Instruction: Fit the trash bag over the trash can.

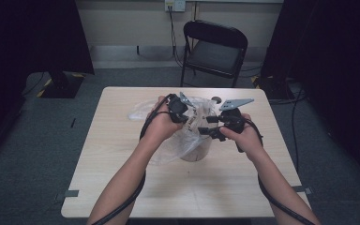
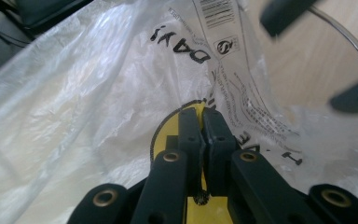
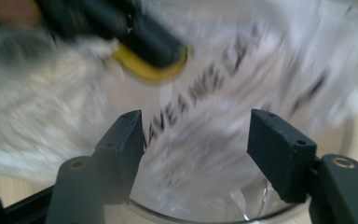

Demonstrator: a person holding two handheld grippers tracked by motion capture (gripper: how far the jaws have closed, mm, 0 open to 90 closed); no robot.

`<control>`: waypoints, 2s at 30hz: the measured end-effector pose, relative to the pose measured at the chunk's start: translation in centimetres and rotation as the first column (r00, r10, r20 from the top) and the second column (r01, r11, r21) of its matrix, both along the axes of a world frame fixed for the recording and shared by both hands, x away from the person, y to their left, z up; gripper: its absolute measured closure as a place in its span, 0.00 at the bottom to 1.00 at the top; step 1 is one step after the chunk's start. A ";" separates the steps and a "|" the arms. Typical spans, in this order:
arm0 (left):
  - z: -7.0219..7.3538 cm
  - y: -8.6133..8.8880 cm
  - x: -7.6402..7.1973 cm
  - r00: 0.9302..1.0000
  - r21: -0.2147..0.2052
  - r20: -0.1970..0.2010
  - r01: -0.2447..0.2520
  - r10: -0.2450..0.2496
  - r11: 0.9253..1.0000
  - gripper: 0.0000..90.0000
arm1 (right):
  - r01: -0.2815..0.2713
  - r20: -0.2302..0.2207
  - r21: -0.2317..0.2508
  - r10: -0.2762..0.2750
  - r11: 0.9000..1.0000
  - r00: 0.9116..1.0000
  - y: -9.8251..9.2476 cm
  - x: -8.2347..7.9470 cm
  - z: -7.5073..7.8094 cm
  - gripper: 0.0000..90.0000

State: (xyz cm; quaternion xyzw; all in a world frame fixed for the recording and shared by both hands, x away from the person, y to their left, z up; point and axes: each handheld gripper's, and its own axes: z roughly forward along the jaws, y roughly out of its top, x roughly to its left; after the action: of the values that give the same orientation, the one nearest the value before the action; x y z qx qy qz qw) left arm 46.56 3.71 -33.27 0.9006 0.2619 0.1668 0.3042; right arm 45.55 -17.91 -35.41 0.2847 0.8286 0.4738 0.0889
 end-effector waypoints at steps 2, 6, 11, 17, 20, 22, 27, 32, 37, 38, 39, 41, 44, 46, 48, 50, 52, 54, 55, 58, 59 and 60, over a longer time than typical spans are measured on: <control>-0.4 -0.4 0.1 1.000 -0.013 -0.023 0.016 -0.016 1.000 0.97 | 0.025 0.005 0.012 -0.026 1.000 1.000 -0.6 0.1 0.4 0.41; -1.1 -0.6 0.4 0.997 -0.028 -0.072 0.037 -0.039 0.999 0.96 | 0.045 -0.001 -0.001 -0.045 0.999 0.999 -1.0 0.9 0.3 0.43; -1.8 -0.7 0.7 0.991 -0.006 -0.113 0.065 -0.065 0.998 0.97 | 0.039 0.020 -0.046 -0.038 0.998 0.999 -0.1 1.7 -0.3 0.45; -1.9 -0.6 0.7 0.990 -0.012 -0.119 0.074 -0.075 0.997 0.97 | 0.103 0.027 0.038 -0.104 0.994 0.994 0.2 3.6 0.8 0.44; -2.1 -0.6 0.9 0.989 -0.022 -0.124 0.084 -0.086 0.996 0.97 | 0.110 0.042 0.037 -0.112 0.993 0.993 0.8 4.5 1.1 0.45; -2.2 -0.5 0.9 0.988 -0.031 -0.127 0.085 -0.088 0.996 0.97 | 0.110 0.036 0.009 -0.111 0.994 0.993 1.5 5.0 1.0 0.46; -1.8 0.1 0.5 0.992 -0.084 -0.090 0.085 -0.093 0.993 0.88 | 0.090 -0.002 -0.046 -0.090 0.995 0.996 2.5 5.5 -0.1 0.53; 0.9 1.3 -0.7 0.998 -0.195 0.012 0.063 -0.062 0.979 0.56 | 0.038 -0.001 -0.110 -0.039 0.993 0.999 3.0 5.0 -1.1 0.54; 3.7 3.4 -1.9 0.993 -0.213 0.117 0.011 0.014 0.977 0.43 | 0.035 -0.002 -0.137 -0.036 0.990 0.999 2.9 4.9 -1.4 0.52; 4.0 3.9 -2.0 0.991 -0.198 0.133 0.005 0.022 0.980 0.43 | 0.040 0.002 -0.157 -0.040 0.987 0.999 2.9 4.9 -1.5 0.49; 4.0 4.4 -2.1 0.989 -0.196 0.145 -0.012 0.041 0.980 0.41 | 0.051 0.006 -0.156 -0.051 0.986 0.999 2.9 4.8 -1.5 0.48; 3.8 5.4 -2.0 0.986 -0.203 0.133 -0.068 0.097 0.977 0.34 | 0.054 0.020 -0.158 -0.052 0.986 0.998 2.9 4.8 -1.5 0.48; 2.9 6.8 -1.7 0.985 -0.207 0.101 -0.116 0.140 0.971 0.34 | 0.061 0.033 -0.170 -0.056 0.984 0.998 3.0 4.6 -1.5 0.47; 2.4 7.7 -1.6 0.983 -0.208 0.084 -0.146 0.166 0.967 0.33 | 0.066 0.036 -0.175 -0.061 0.982 0.997 3.0 4.5 -1.4 0.45; 1.8 8.5 -1.4 0.978 -0.214 0.058 -0.184 0.200 0.959 0.33 | 0.068 0.039 -0.178 -0.062 0.982 0.997 3.1 4.4 -1.4 0.45; 1.1 9.3 -1.0 0.976 -0.224 0.033 -0.204 0.216 0.953 0.35 | 0.069 0.038 -0.183 -0.063 0.981 0.997 3.1 4.3 -1.4 0.45; 0.4 9.7 -0.5 0.979 -0.260 0.000 -0.196 0.203 0.945 0.43 | 0.065 0.042 -0.186 -0.058 0.980 0.997 3.2 4.4 -1.4 0.47; -0.2 9.6 0.0 0.984 -0.297 -0.014 -0.174 0.178 0.939 0.49 | 0.061 0.043 -0.186 -0.054 0.981 0.998 3.3 4.3 -1.4 0.47; -0.4 9.5 0.2 0.985 -0.302 -0.019 -0.167 0.170 0.938 0.52 | 0.059 0.040 -0.180 -0.052 0.982 0.998 3.3 4.3 -1.5 0.46; -1.0 8.9 1.0 0.987 -0.300 -0.059 -0.159 0.148 0.940 0.66 | 0.060 0.032 -0.163 -0.055 0.985 0.998 3.3 4.3 -1.5 0.45; -1.2 8.6 1.3 0.988 -0.299 -0.059 -0.155 0.144 0.942 0.65 | 0.059 0.031 -0.156 -0.054 0.986 0.998 3.2 4.3 -1.6 0.45; -1.3 8.4 1.5 0.990 -0.296 -0.048 -0.143 0.135 0.944 0.65 | 0.058 0.029 -0.149 -0.055 0.987 0.998 3.1 4.3 -1.6 0.45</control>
State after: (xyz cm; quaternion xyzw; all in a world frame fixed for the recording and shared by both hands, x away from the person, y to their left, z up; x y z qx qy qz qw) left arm 48.06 12.08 -34.60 0.8257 0.3511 0.1340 0.4206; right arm 49.87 -14.77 -36.99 0.2947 0.8524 0.4108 0.1337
